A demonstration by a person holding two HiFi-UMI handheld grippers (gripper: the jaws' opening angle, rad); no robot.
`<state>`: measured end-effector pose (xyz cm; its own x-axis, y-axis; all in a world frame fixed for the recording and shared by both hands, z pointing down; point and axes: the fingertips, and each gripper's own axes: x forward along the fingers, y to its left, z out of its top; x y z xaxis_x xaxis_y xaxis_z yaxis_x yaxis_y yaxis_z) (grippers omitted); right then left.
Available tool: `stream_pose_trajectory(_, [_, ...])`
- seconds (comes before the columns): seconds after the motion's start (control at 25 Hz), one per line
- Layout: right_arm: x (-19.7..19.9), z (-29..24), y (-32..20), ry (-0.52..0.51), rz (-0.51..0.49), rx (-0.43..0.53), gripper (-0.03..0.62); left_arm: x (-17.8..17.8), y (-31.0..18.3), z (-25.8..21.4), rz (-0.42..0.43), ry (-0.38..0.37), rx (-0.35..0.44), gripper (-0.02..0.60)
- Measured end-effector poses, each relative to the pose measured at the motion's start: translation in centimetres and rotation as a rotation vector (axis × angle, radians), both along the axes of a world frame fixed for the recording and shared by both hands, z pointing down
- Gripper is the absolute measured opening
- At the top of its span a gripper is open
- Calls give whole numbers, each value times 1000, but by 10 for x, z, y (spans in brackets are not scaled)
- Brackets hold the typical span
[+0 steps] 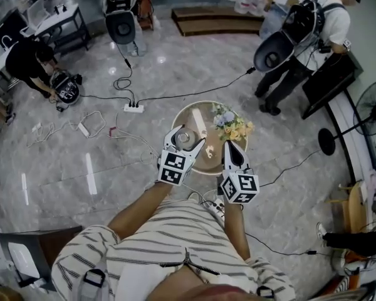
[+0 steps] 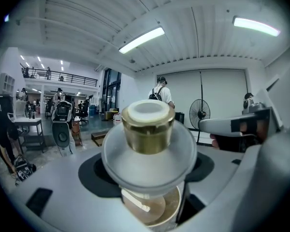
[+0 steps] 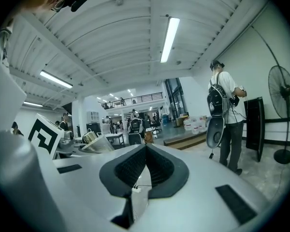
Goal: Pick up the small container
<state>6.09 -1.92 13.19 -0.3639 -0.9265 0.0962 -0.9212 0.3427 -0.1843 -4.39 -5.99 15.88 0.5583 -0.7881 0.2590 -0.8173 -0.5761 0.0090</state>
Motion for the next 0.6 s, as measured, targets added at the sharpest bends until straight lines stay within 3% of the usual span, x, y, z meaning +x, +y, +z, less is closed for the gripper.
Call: stream_pose_trajectory(0.6, [5,2,-13,7,26,27,6,0,-9,-6,14,-2,37,330])
